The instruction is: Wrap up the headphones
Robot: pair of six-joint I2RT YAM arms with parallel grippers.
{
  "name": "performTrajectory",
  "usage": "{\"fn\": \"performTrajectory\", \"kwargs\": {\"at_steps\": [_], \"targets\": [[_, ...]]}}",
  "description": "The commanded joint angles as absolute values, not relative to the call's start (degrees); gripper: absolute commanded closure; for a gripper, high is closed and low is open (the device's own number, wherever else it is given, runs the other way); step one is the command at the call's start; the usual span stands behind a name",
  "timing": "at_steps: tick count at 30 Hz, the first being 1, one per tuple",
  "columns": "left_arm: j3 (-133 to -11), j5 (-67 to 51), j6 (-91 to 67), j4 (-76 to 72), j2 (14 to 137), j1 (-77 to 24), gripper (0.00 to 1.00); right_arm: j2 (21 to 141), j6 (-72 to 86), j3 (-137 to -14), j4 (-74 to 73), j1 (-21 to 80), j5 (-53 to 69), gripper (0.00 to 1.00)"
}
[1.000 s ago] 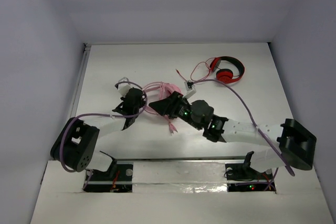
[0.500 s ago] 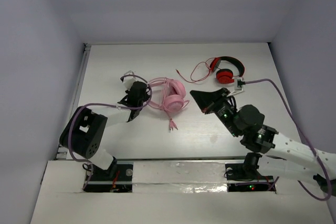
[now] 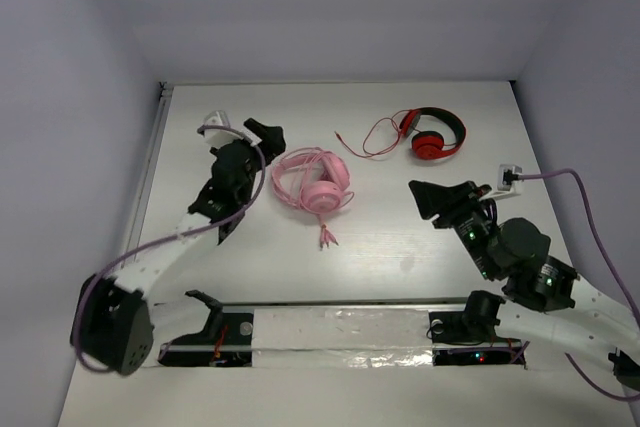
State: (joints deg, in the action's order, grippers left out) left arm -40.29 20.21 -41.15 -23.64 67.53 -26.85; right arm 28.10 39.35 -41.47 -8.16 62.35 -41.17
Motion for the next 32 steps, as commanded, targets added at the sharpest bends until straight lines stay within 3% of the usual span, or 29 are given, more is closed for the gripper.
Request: {"fn": "performTrajectory", "kwargs": {"at_steps": [1,6,7,9,12,13,18,19,24,32], "targets": [[-41.92,18.72,-39.03,-21.11,56.01,-26.46,0.23,26.03,36.74,-44.29,-12.91,62.84,-44.12,0.51],[-43.24,16.97,-36.13,-10.21,39.84,-26.46,0.22,21.98,36.30,-45.53,-15.47,62.84,-45.35,0.84],[-43.59,16.70,-35.34,-6.98,37.64,-26.46,0.17,21.36,36.21,-45.79,-16.34,62.84,-45.79,0.88],[-44.82,15.91,-32.26,-1.78,32.45,-26.46,0.12,19.34,35.77,-46.14,-17.05,62.84,-46.40,0.88],[-47.54,17.30,-29.37,5.85,27.52,-26.46,0.10,16.88,35.51,-46.93,-18.63,62.84,-48.33,0.67],[-48.16,17.92,-28.92,7.19,26.47,-26.46,0.08,16.35,35.68,-47.37,-19.68,62.84,-49.30,0.50],[-50.36,19.95,-25.41,10.37,21.45,-26.46,0.07,10.29,36.30,-49.22,-21.00,62.84,-50.54,0.17],[-50.36,20.30,-24.70,10.37,21.10,-26.46,0.06,9.41,36.30,-49.31,-21.09,62.84,-51.32,0.03],[-47.20,18.55,-23.29,7.75,21.44,-26.46,0.07,6.76,35.95,-48.34,-20.04,62.84,-53.70,0.00],[-46.32,17.23,-22.85,7.38,24.70,-26.46,0.07,16.42,37.53,-50.71,-24.79,62.84,-56.60,0.00]]}}
